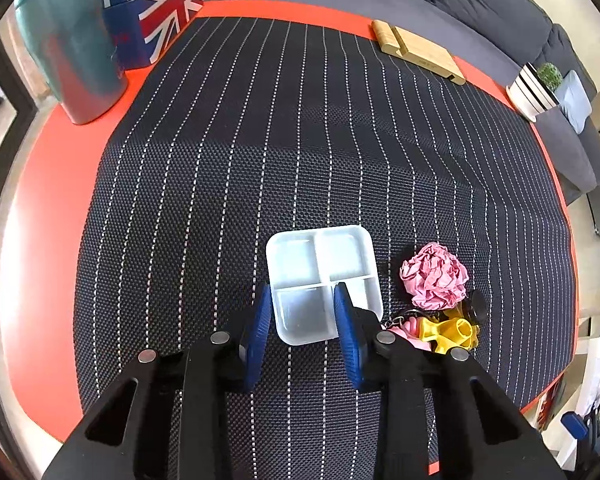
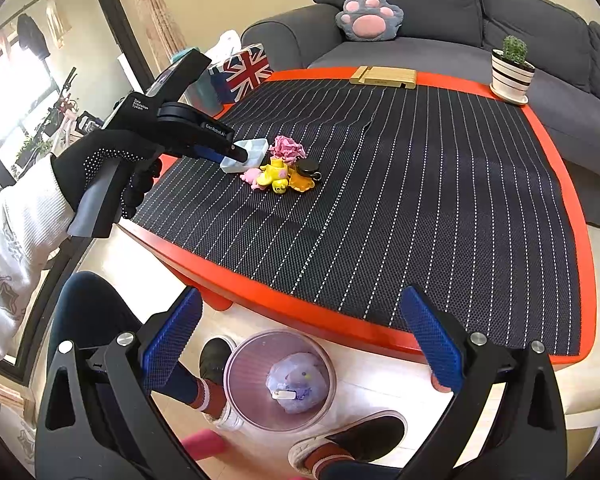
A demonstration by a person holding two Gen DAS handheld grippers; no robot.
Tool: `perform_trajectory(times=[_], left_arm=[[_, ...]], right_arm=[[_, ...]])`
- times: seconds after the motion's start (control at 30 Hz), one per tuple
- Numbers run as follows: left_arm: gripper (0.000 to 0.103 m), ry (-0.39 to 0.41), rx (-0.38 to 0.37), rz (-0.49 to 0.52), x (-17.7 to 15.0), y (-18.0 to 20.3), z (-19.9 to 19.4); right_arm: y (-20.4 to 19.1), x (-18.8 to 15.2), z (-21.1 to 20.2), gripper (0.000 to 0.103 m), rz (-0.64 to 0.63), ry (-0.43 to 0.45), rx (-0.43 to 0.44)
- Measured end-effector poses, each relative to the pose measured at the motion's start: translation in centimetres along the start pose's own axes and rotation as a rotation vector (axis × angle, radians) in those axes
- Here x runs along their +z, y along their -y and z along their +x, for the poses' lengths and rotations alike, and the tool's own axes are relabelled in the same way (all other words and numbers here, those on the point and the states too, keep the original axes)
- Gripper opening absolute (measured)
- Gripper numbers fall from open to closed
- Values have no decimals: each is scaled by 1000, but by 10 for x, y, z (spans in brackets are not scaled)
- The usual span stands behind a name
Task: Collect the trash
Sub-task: 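Grasp the white divided tray with the left gripper, then grasp the crumpled pink paper with the right gripper while the left gripper holds the tray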
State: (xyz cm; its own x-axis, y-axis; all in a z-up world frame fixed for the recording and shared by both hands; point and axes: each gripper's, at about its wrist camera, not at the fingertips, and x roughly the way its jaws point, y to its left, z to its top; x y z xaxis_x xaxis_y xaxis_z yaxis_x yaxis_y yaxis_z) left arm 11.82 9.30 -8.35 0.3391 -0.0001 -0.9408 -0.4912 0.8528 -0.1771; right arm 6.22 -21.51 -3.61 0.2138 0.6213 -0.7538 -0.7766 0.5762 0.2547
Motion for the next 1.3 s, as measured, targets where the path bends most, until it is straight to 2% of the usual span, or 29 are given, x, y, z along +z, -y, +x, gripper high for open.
perform_trajectory(times=[0.3,0.73,1.07,1.3], left_arm=[[31,44,5,46,-2,-3,-10],[31,108,-18,114,-11,-5,-31],[31,133,-33,140,-19,-14,-42],[31,138,-38,135,-22,-29,-46]], right_arm=[[-7,21,5,98,-40,7,-12],[-22,95,32,98,-116,-28,-36],[-30,152,82,98,-122,-162,-59],[-37,174,130,98,-114,-287,-80]])
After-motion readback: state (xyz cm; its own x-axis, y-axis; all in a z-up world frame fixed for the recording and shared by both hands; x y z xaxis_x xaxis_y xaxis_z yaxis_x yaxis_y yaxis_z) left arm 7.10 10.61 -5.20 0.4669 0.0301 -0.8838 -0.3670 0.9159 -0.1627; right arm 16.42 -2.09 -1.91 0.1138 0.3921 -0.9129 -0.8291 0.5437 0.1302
